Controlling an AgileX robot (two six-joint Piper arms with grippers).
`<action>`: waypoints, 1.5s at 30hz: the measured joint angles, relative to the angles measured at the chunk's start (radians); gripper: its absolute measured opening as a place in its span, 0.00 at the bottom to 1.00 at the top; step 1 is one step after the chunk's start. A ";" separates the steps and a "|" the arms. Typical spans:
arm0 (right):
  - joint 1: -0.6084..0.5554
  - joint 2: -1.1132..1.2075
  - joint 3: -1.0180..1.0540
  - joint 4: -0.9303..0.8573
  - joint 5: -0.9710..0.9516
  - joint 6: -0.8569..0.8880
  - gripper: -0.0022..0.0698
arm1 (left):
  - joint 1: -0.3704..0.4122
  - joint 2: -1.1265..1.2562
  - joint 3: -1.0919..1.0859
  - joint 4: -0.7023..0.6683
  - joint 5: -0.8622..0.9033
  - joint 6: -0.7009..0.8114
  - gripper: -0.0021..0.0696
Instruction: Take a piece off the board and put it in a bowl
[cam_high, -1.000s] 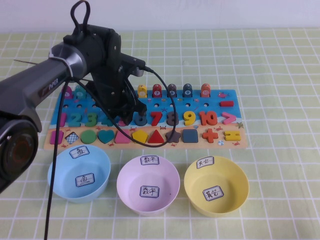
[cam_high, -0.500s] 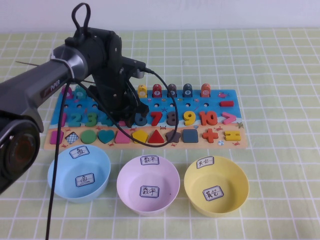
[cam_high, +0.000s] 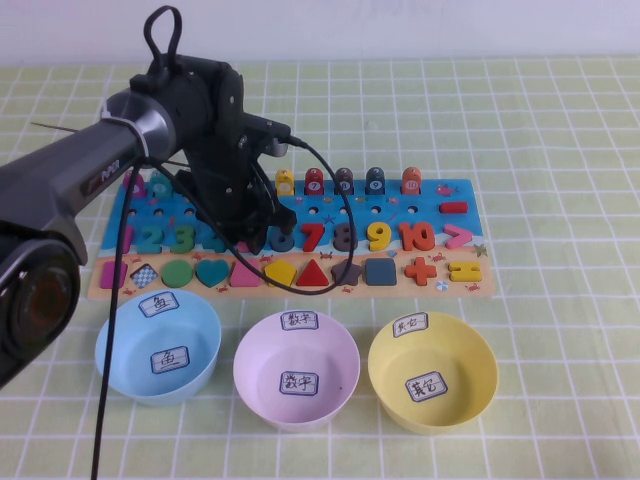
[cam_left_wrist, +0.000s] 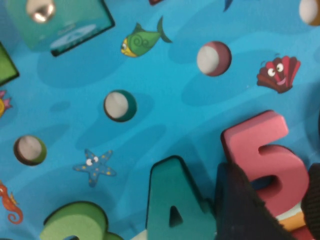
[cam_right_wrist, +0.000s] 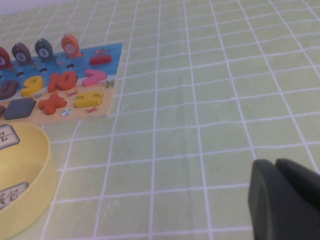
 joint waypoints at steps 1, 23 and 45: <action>0.000 0.000 0.000 0.000 0.000 0.000 0.01 | 0.000 0.000 0.000 0.001 0.000 0.000 0.35; 0.000 0.000 0.000 0.000 0.000 0.000 0.01 | 0.000 0.004 -0.178 0.029 0.091 -0.006 0.33; 0.000 0.000 0.000 0.000 0.000 0.000 0.01 | -0.156 -0.527 0.311 0.077 0.115 0.006 0.33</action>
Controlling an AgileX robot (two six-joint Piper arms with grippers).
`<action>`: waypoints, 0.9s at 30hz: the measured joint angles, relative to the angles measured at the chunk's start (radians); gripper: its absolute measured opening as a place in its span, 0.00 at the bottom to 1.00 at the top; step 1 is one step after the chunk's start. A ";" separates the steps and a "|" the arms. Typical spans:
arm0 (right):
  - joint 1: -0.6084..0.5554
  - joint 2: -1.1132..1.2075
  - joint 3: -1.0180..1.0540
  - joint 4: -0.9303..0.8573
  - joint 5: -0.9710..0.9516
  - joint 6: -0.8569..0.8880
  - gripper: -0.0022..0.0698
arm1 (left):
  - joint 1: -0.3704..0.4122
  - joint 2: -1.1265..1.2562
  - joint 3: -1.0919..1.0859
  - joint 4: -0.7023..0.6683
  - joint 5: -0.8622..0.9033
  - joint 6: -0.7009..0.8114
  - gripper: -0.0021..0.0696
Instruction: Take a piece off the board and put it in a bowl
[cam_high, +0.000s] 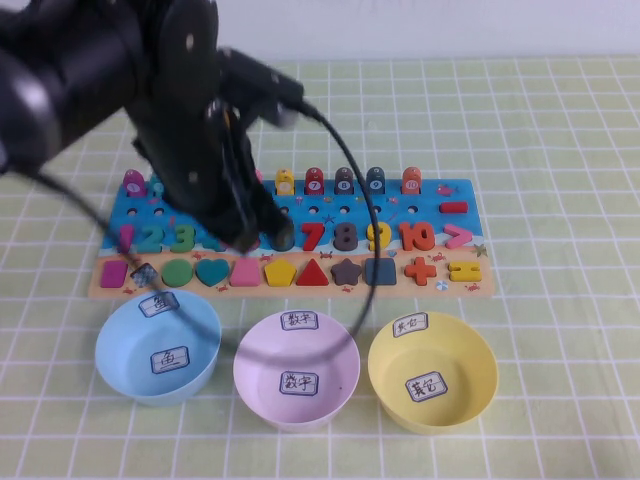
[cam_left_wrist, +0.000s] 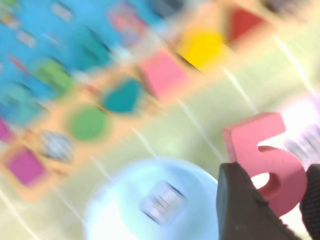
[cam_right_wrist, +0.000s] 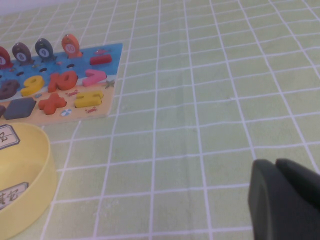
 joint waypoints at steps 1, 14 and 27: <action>0.000 0.000 0.000 0.000 0.000 0.000 0.01 | -0.023 -0.036 0.049 -0.007 0.002 -0.002 0.33; 0.000 0.000 0.000 0.000 0.000 0.000 0.01 | -0.212 -0.053 0.230 -0.039 -0.092 -0.034 0.33; 0.000 0.000 0.000 0.000 0.000 0.000 0.01 | -0.211 0.129 0.230 -0.032 -0.161 -0.007 0.33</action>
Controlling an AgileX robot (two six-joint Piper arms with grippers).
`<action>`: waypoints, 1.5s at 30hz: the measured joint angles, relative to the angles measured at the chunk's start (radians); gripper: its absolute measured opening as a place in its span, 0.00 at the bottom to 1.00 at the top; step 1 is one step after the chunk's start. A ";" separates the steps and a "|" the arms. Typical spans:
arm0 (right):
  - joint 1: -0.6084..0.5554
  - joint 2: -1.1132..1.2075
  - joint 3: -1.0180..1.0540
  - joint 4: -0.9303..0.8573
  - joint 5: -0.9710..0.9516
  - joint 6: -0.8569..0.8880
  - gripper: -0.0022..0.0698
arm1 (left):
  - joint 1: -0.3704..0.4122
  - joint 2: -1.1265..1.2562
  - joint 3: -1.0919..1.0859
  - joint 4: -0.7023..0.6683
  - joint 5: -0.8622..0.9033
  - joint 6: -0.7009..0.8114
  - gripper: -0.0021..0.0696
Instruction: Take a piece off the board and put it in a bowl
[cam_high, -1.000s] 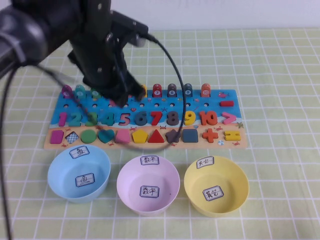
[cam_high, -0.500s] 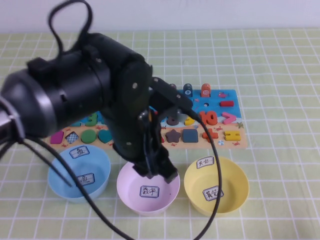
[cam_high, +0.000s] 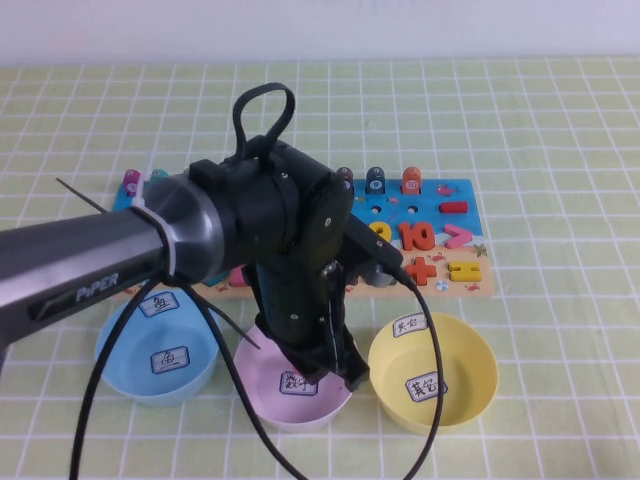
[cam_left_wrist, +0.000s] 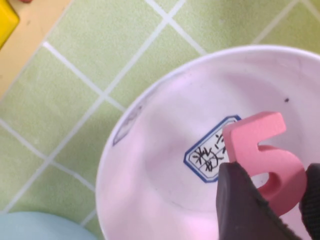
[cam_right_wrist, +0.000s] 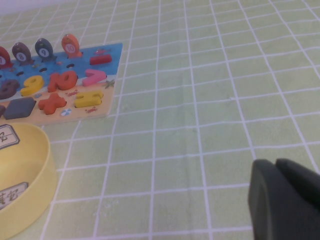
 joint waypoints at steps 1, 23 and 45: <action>0.000 0.000 0.000 0.000 0.000 0.000 0.01 | 0.000 0.004 0.000 0.000 -0.002 0.000 0.33; 0.000 0.000 0.000 0.000 0.000 0.000 0.01 | 0.000 -0.120 0.011 0.121 -0.001 -0.136 0.39; 0.000 0.000 0.000 0.000 0.000 0.000 0.01 | -0.058 -1.275 0.742 0.095 -0.395 -0.275 0.03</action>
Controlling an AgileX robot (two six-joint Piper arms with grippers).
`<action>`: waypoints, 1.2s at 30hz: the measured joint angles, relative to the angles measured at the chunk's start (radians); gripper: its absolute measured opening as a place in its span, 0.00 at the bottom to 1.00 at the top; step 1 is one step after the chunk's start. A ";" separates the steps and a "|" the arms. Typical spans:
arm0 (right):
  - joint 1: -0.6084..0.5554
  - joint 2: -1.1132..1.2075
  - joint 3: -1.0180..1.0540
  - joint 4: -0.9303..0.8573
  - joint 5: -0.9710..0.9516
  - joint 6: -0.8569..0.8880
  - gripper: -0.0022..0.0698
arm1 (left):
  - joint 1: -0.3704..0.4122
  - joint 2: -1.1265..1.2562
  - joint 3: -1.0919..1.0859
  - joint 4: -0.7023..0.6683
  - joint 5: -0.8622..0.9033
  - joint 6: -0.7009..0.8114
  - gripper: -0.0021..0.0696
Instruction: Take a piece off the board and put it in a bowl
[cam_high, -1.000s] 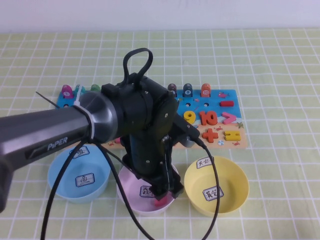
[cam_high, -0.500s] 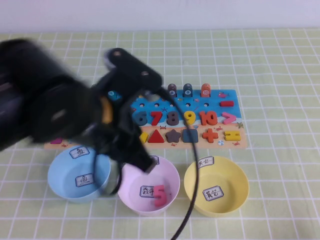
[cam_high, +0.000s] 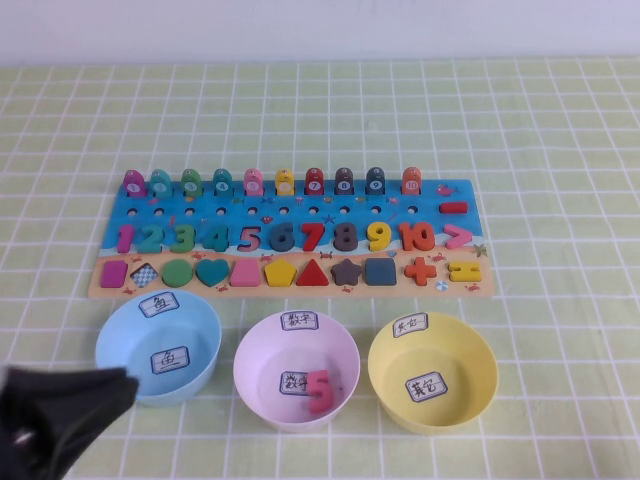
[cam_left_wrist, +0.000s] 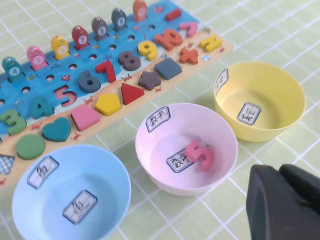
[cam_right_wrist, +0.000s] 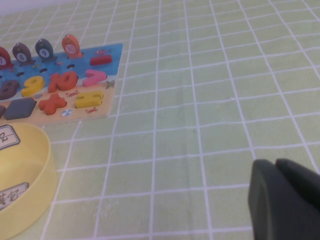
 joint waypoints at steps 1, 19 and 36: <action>0.000 0.000 0.000 0.000 0.000 0.000 0.01 | 0.000 -0.038 0.021 0.000 0.000 -0.013 0.03; 0.000 0.000 0.000 0.000 0.000 0.000 0.01 | 0.000 -0.197 0.107 0.055 0.185 -0.054 0.03; 0.000 0.000 0.000 0.000 0.000 0.000 0.01 | 0.473 -0.577 0.594 -0.002 -0.368 0.002 0.03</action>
